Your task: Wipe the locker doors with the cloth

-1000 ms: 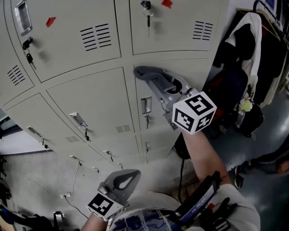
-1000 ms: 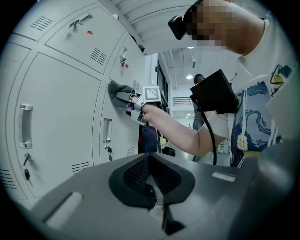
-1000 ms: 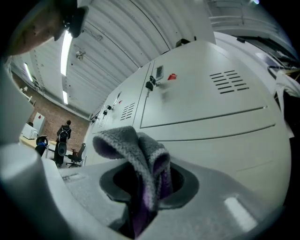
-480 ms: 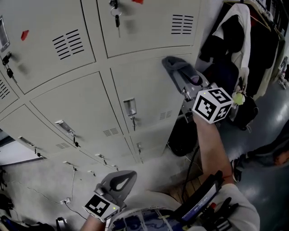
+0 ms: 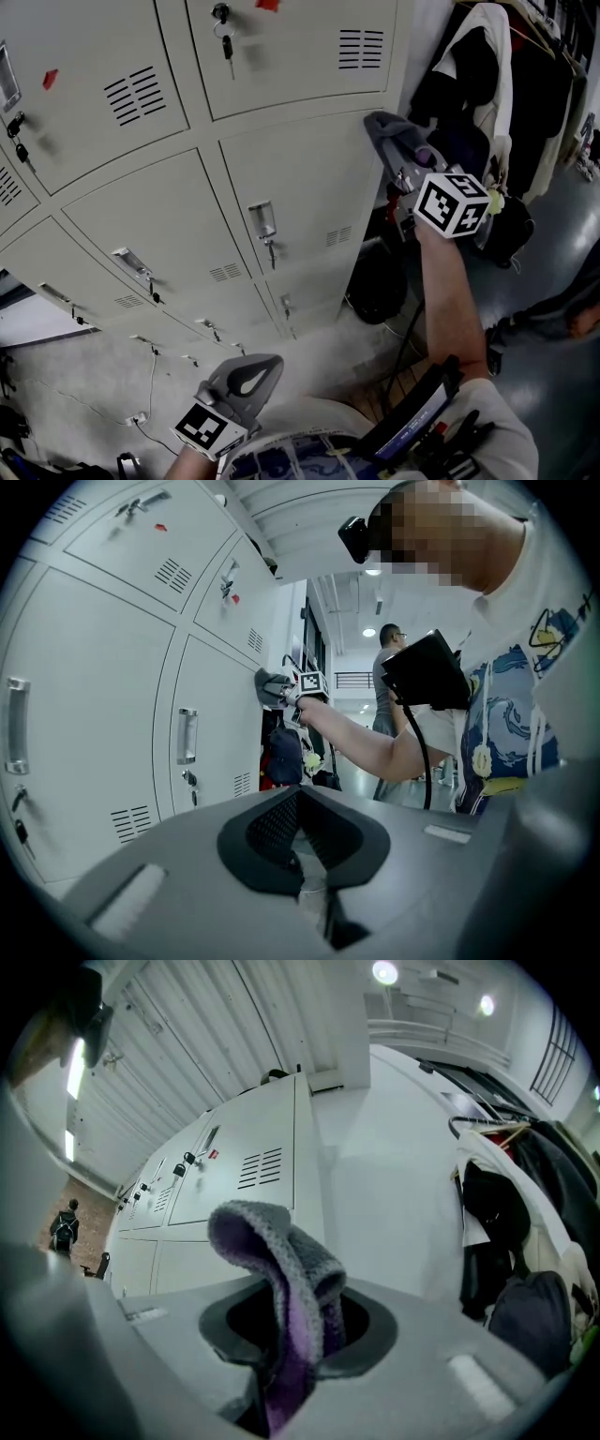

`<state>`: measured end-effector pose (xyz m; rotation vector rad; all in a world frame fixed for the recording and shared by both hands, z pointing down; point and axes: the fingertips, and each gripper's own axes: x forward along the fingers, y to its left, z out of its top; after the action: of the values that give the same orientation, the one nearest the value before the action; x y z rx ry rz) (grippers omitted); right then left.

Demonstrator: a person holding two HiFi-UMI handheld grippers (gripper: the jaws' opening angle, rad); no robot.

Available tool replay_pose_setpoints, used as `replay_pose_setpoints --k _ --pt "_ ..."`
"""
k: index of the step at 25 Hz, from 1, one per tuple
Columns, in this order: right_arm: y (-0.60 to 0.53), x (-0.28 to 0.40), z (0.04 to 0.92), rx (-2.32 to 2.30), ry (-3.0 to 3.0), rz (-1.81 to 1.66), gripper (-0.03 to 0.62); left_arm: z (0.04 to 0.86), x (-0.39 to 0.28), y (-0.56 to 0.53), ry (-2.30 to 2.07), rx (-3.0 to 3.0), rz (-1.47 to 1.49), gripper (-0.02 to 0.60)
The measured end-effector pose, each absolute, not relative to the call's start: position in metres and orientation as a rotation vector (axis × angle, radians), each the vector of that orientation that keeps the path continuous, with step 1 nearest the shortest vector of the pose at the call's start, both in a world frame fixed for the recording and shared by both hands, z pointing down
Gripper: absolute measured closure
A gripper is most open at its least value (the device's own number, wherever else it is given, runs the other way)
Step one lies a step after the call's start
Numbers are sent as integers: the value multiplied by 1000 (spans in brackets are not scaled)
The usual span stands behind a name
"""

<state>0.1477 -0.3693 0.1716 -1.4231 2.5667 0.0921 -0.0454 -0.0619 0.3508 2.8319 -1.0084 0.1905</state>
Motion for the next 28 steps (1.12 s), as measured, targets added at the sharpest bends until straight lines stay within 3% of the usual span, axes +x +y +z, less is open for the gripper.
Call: replay_pose_setpoints --k 7,21,28 --pt "-340 135 172 -1400 2601 199 502 352 -44 -51 -1006 2844 187 580" --pt "-277 -58 210 -871 2870 142 502 349 -62 -35 -1111 2821 180 580" --pt "-289 -82 214 -857 2883 110 502 352 -82 -31 -1186 2779 174 580"
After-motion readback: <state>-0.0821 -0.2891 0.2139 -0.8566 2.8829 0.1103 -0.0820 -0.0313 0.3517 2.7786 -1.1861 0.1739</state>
